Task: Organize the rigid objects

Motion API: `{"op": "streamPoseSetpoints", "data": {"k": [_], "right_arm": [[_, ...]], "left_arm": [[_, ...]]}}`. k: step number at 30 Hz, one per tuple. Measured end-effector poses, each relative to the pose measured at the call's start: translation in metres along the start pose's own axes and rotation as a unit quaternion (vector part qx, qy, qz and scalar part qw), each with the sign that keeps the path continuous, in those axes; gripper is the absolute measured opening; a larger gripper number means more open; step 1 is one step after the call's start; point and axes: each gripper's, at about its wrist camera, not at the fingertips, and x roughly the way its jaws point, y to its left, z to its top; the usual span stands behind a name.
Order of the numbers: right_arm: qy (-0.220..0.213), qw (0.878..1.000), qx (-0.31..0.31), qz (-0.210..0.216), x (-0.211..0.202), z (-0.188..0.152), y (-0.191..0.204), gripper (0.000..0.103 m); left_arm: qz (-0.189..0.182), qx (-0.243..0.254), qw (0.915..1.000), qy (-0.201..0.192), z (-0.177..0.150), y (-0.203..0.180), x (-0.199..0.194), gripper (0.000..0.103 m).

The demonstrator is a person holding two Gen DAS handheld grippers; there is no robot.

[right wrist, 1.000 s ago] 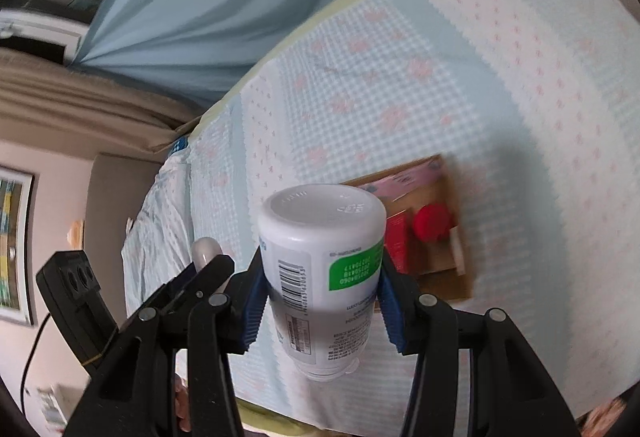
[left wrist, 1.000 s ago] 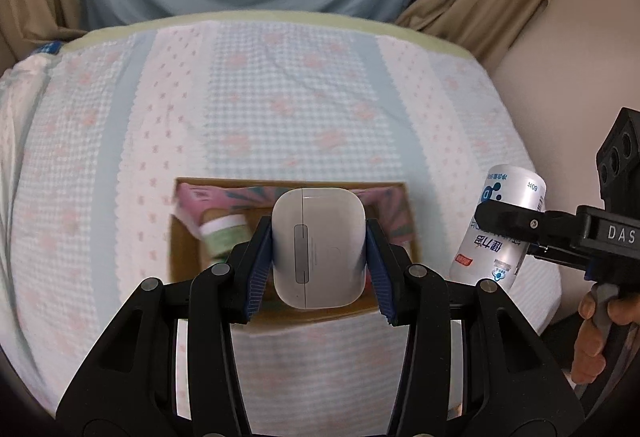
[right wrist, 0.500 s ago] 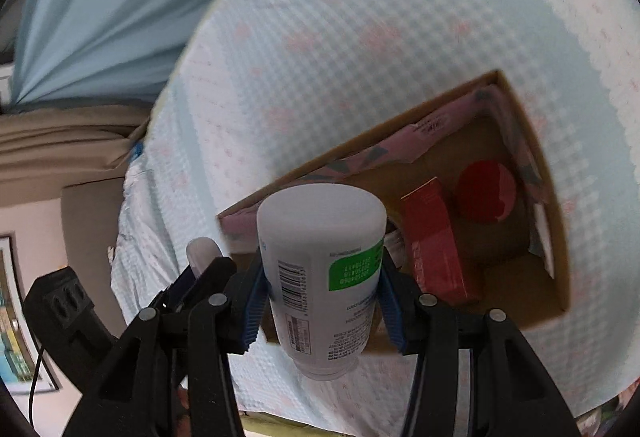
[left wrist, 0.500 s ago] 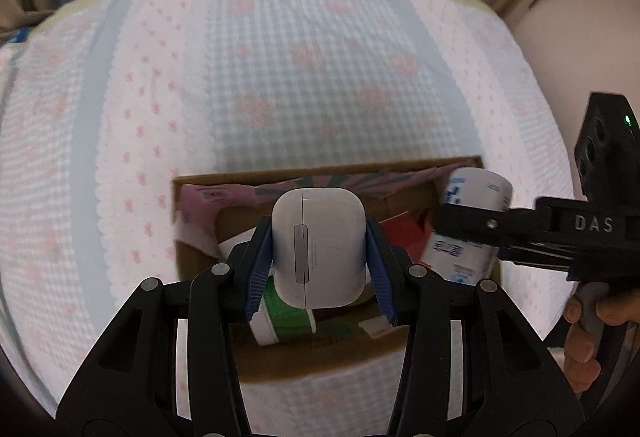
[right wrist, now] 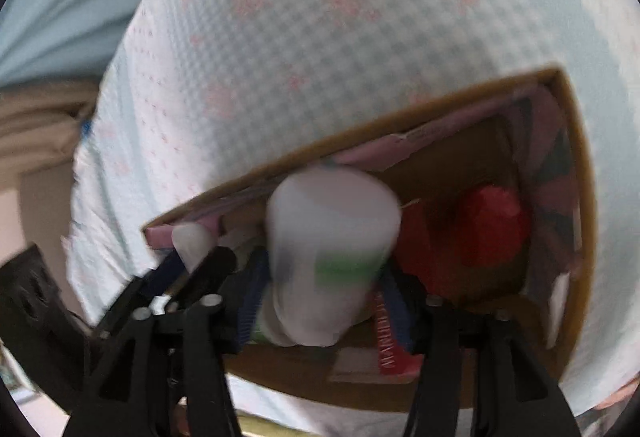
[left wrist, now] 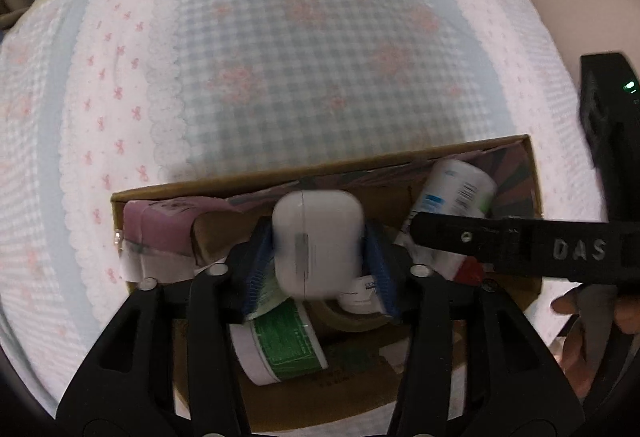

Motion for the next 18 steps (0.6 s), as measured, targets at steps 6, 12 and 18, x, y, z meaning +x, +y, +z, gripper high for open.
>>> {"op": "streamPoseSetpoints", "data": {"k": [6, 12, 18], "right_arm": [[-0.035, 0.998, 0.003, -0.06, -0.016, -0.003, -0.014, 0.101], [-0.026, 0.998, 0.027, -0.05, -0.018, -0.013, -0.029, 0.101], [-0.04, 0.998, 0.029, -0.043, -0.036, -0.03, -0.032, 0.101]], "left_arm": [[0.008, 0.005, 0.9999, -0.006, -0.005, -0.002, 0.001, 0.103], [0.01, -0.002, 0.9999, -0.004, -0.01, -0.001, -0.007, 0.103], [0.013, -0.008, 0.9997, -0.021, -0.02, -0.004, -0.031, 0.103]]}}
